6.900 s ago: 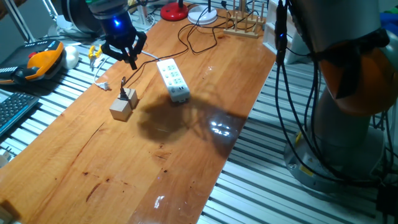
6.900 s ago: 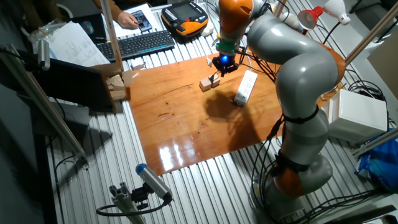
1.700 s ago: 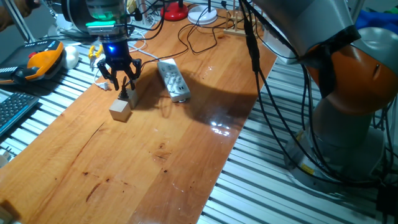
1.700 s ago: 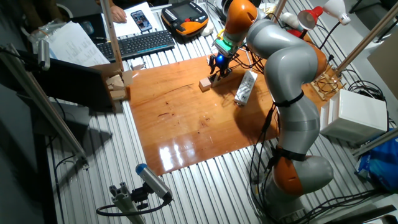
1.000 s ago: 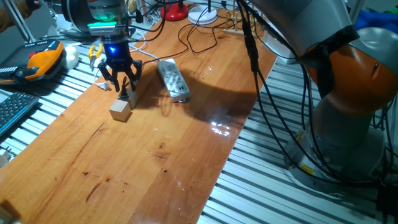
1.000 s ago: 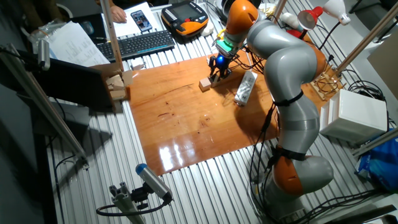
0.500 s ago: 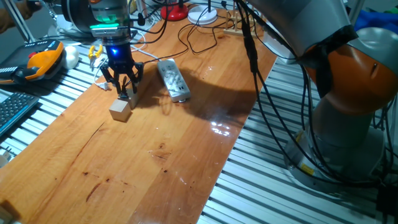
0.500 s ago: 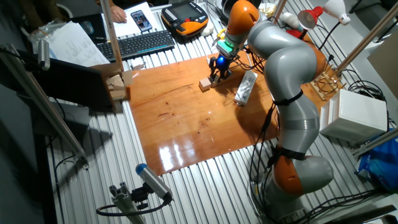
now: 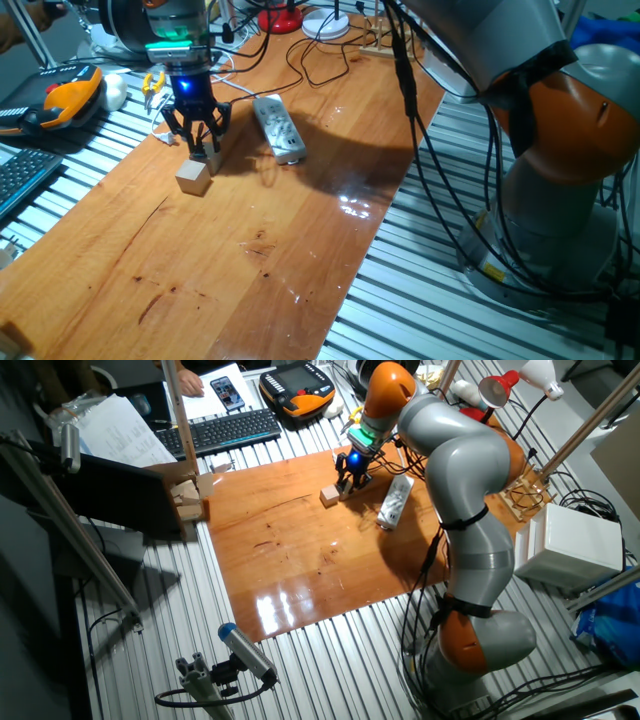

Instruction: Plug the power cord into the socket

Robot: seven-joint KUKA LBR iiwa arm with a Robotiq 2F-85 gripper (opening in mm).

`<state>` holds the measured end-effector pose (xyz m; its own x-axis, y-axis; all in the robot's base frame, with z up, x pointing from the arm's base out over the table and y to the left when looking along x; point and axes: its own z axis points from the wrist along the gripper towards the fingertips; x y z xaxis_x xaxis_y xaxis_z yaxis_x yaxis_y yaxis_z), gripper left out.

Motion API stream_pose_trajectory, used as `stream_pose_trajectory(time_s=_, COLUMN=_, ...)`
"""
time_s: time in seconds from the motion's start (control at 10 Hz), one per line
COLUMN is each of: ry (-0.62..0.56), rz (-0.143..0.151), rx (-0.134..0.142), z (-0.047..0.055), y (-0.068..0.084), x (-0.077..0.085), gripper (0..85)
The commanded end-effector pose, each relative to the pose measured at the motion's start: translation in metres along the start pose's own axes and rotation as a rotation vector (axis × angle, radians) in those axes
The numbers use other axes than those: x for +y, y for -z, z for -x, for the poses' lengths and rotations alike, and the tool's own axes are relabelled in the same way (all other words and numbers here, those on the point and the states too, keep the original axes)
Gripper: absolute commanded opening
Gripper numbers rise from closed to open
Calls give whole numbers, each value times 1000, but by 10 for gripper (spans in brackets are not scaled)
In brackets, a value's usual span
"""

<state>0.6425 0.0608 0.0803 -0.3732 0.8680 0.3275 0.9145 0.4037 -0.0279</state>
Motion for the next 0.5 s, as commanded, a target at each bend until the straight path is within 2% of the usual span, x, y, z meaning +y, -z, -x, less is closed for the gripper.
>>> stream_pose_trajectory(time_s=0.0, ry=-3, rz=0, rx=0, z=0, y=0, x=0, gripper=340)
stream_pose_trajectory(time_s=0.4, ry=0, rz=8, rx=7, z=1, y=0, x=-1, gripper=340)
